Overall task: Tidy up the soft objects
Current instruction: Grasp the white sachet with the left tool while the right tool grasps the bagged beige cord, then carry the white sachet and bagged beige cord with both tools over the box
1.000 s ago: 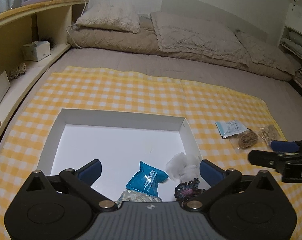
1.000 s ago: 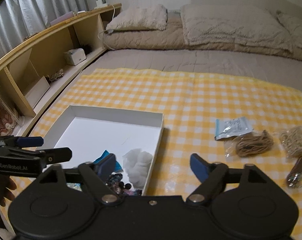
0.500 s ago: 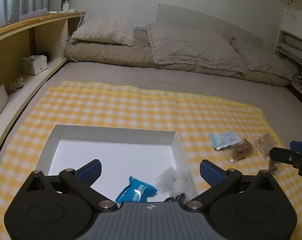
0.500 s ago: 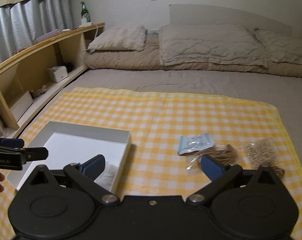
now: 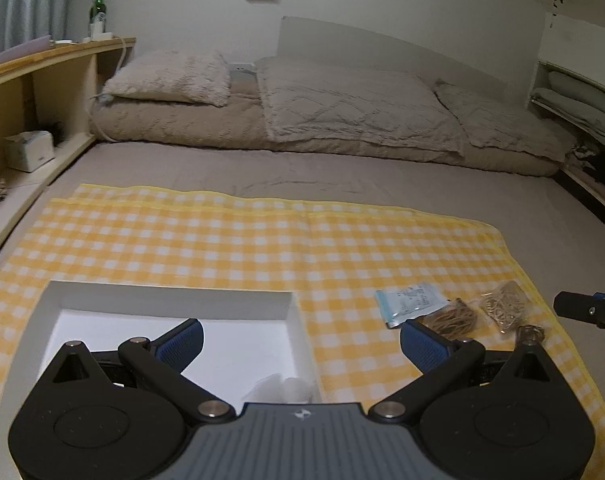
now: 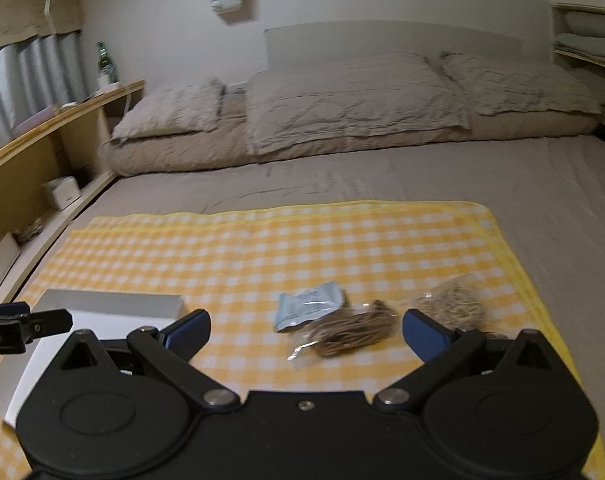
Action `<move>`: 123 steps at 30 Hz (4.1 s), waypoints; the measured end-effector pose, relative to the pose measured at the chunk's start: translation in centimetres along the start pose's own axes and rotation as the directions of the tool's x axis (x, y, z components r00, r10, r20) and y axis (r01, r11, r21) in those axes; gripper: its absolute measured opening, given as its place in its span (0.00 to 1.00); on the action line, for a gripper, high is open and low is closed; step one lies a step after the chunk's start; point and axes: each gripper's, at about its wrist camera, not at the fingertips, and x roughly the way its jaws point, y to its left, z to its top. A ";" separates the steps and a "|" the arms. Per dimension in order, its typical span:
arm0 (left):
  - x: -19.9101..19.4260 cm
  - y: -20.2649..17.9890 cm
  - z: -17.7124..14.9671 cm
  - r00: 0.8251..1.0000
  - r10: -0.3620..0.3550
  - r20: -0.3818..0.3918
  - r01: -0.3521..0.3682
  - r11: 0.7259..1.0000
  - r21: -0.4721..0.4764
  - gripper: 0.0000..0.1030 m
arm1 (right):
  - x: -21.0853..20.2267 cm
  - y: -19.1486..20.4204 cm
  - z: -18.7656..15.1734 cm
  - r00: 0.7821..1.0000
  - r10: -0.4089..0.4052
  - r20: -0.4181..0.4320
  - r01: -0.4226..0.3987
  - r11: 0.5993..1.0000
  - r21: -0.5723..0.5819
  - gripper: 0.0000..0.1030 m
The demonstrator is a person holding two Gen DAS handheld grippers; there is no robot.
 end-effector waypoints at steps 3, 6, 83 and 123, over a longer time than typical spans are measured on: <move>1.4 -1.1 0.1 1.000 -0.022 -0.016 0.022 1.000 0.001 1.00 | 0.2 -1.5 0.2 1.000 -0.014 0.005 0.014 1.000 0.016 1.00; 2.8 -2.6 0.1 0.998 -0.055 -0.040 0.056 0.998 0.002 1.00 | 0.2 -3.0 0.4 0.999 -0.035 0.017 0.034 0.999 0.018 1.00; 23.3 -11.8 1.2 0.963 -0.022 -0.269 -0.007 0.994 -0.108 0.71 | 17.1 -14.7 -1.3 0.977 -0.129 -0.169 0.099 0.979 -0.176 0.47; 0.1 -2.2 2.7 0.998 0.005 0.058 -0.005 1.000 0.007 0.71 | -0.9 1.1 4.7 0.999 0.006 0.045 -0.005 1.000 -0.020 0.47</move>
